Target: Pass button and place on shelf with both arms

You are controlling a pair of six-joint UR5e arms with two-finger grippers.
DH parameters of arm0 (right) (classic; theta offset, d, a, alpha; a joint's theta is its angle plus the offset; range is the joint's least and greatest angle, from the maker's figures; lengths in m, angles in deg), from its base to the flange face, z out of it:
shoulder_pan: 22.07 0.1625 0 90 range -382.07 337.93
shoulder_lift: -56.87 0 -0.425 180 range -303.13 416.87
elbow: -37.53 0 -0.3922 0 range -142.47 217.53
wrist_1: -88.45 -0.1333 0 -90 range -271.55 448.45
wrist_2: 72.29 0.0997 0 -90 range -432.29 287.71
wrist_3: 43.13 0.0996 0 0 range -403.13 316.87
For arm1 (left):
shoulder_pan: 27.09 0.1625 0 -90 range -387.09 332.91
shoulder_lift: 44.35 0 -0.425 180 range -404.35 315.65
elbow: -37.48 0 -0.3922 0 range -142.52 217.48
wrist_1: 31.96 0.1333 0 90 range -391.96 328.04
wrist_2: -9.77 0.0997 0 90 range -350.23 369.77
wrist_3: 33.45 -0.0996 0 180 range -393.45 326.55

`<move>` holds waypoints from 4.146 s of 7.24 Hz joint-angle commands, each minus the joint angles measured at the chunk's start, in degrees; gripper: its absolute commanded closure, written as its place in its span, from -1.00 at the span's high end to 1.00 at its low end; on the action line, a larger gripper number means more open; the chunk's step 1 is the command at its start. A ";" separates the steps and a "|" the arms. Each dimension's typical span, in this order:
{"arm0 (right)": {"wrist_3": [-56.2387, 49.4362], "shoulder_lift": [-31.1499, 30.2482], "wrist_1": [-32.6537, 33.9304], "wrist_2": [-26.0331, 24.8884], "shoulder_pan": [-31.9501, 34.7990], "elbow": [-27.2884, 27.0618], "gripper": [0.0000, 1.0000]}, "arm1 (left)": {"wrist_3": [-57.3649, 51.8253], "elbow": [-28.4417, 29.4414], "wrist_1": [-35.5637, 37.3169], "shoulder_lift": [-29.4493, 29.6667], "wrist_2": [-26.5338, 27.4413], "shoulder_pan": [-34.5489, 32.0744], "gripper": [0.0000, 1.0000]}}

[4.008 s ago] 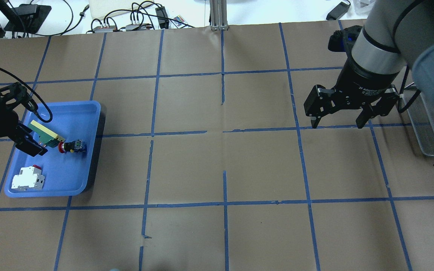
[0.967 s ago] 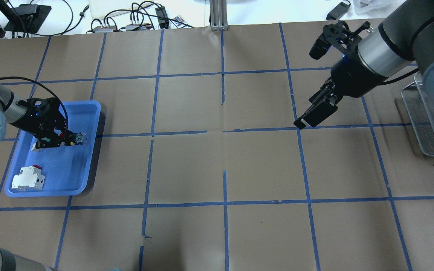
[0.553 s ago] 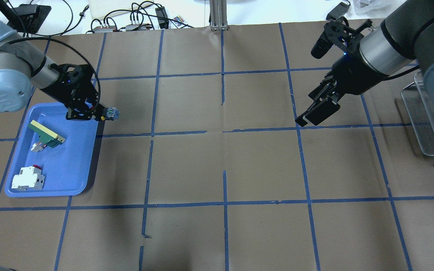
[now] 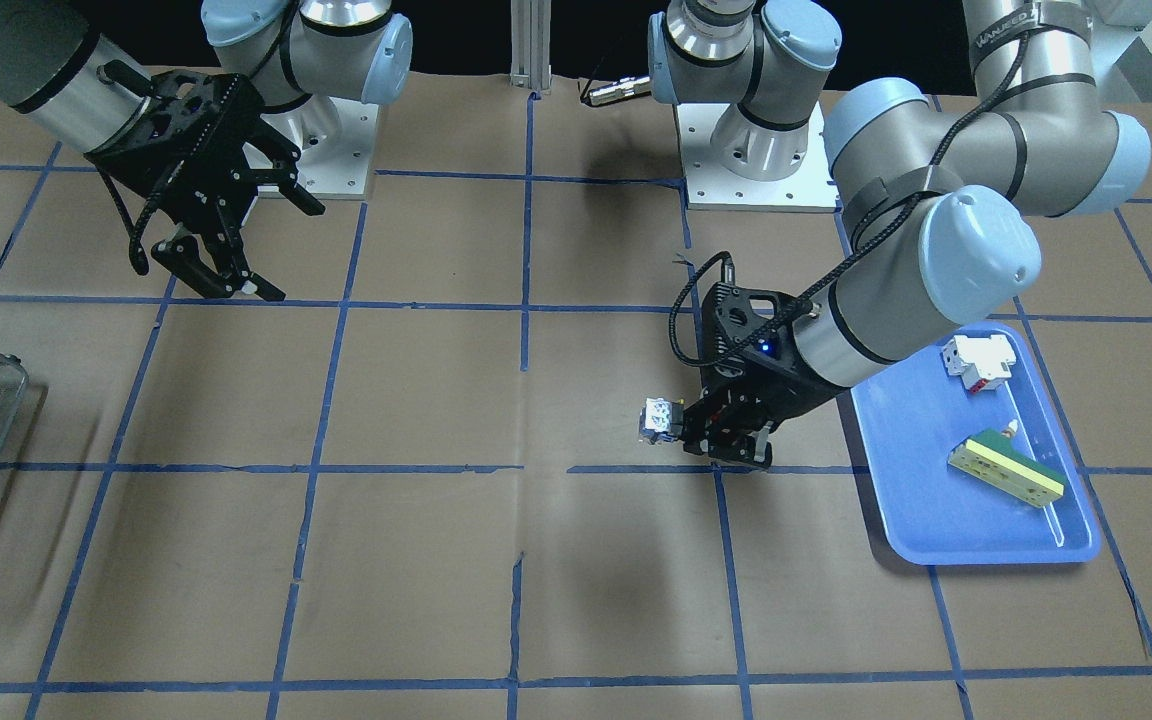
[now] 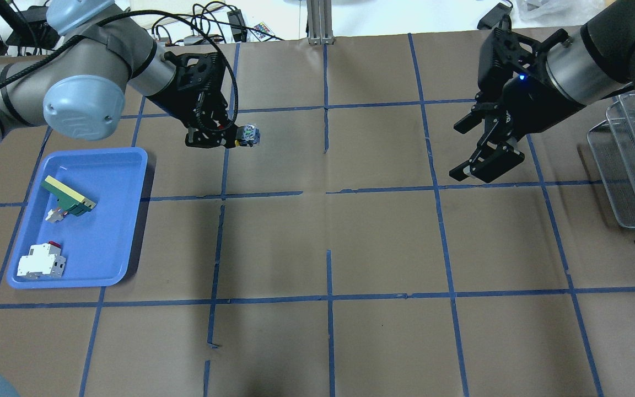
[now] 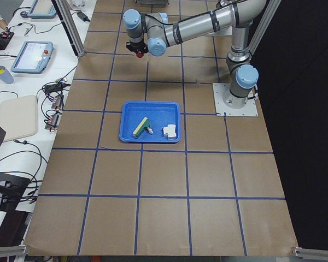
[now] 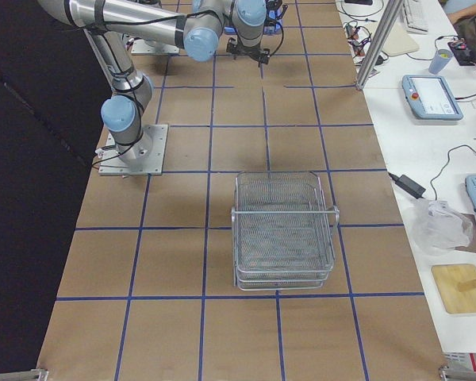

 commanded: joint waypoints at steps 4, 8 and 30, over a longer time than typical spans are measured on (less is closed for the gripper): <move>-5.60 5.83 0.01 11.49 -2.12 -0.15 1.00 | 9.18 2.75 0.39 0.78 -3.05 -11.80 -0.98; -9.38 8.65 4.01 15.54 -2.21 -0.50 1.00 | 16.84 2.93 7.33 1.75 -5.88 -20.15 -0.99; -8.42 6.63 3.17 16.33 -2.38 -1.91 -1.00 | 39.23 3.45 18.05 2.01 -12.83 -23.24 1.00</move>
